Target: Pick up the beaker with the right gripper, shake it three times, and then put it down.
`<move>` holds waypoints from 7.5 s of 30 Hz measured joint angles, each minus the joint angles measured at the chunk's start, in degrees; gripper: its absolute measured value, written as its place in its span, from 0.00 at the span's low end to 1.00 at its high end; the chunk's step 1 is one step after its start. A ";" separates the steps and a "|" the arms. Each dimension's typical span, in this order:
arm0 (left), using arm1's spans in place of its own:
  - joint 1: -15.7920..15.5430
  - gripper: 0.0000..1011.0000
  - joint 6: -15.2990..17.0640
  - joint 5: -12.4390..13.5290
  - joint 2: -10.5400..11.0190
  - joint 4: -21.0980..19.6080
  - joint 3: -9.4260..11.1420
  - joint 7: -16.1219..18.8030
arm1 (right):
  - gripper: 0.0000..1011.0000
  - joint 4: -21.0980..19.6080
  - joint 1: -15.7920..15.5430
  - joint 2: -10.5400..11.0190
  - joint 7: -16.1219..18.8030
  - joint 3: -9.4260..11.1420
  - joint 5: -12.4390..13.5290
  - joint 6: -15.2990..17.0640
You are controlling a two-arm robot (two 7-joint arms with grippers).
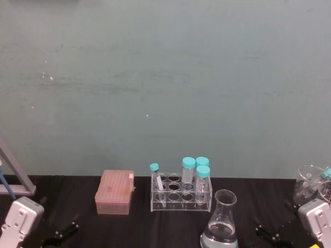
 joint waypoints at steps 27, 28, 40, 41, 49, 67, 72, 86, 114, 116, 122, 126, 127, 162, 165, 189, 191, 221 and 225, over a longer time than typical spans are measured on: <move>0.00 0.99 0.00 0.00 0.00 0.00 0.00 0.00 | 0.99 -0.13 1.74 -3.02 5.50 6.61 9.77 2.18; 0.00 0.99 0.00 0.00 0.00 0.00 0.00 0.00 | 0.99 -0.37 1.85 -3.23 6.36 7.05 10.73 2.27; 0.00 0.99 0.00 0.00 0.00 0.00 0.00 0.00 | 0.99 -5.49 2.07 -4.39 22.38 9.50 21.96 4.24; 0.00 0.99 0.00 0.00 0.00 0.00 0.00 0.00 | 0.99 -5.71 1.97 -4.33 22.99 9.42 22.05 4.42; 0.00 0.99 0.00 0.00 0.00 0.00 0.00 0.00 | 0.99 -6.69 1.30 -3.53 27.08 8.21 21.38 6.68; 0.00 0.99 0.00 0.00 0.00 0.00 0.00 0.00 | 0.99 -5.27 0.20 -4.20 25.51 7.22 17.13 10.71; 0.00 0.99 0.00 0.00 0.00 0.00 0.00 0.00 | 0.99 -4.33 0.27 -5.34 24.29 7.02 16.19 11.63; 0.00 0.99 0.00 0.00 0.00 0.00 0.00 0.00 | 0.99 -2.09 1.14 -9.40 21.15 7.01 12.35 11.73; 0.00 0.99 0.00 0.00 0.00 0.00 0.00 0.00 | 0.99 0.67 3.24 -14.63 18.59 8.20 8.83 15.68; 0.00 0.99 0.00 0.00 0.00 0.00 0.00 0.00 | 0.99 0.82 3.34 -14.79 18.56 8.30 8.57 15.70; 0.00 0.99 0.00 0.00 0.00 0.00 0.00 0.00 | 0.99 0.94 3.41 -14.90 18.53 8.36 8.35 15.70; 0.00 0.99 0.00 0.00 0.00 0.00 0.00 0.00 | 0.99 0.92 3.41 -14.87 18.53 8.36 8.39 15.70; 0.00 0.99 0.00 0.00 0.00 0.00 0.00 0.00 | 0.99 0.91 3.41 -14.87 18.52 8.36 8.40 15.69; 0.00 0.99 0.00 0.00 0.00 0.00 0.00 0.00 | 0.99 0.51 2.77 -15.48 19.35 9.30 7.11 13.98; 0.00 0.99 0.00 0.00 0.00 0.00 0.00 0.00 | 0.99 0.52 2.94 -15.73 19.28 9.40 6.97 14.07; 0.00 0.99 0.00 0.00 0.00 0.00 0.00 0.00 | 0.99 0.99 3.45 -16.35 19.09 9.65 6.50 14.76; 0.00 0.99 0.00 0.00 0.00 0.00 0.00 0.00 | 0.99 0.99 3.45 -16.34 19.09 9.63 6.50 14.76; 0.00 0.99 0.00 0.00 0.00 0.00 0.00 0.00 | 0.45 1.00 3.47 -16.31 19.04 9.61 6.54 14.67; 0.00 0.99 0.00 0.00 0.00 0.00 0.00 0.00 | 0.45 0.61 3.39 -15.92 19.06 9.78 6.22 14.75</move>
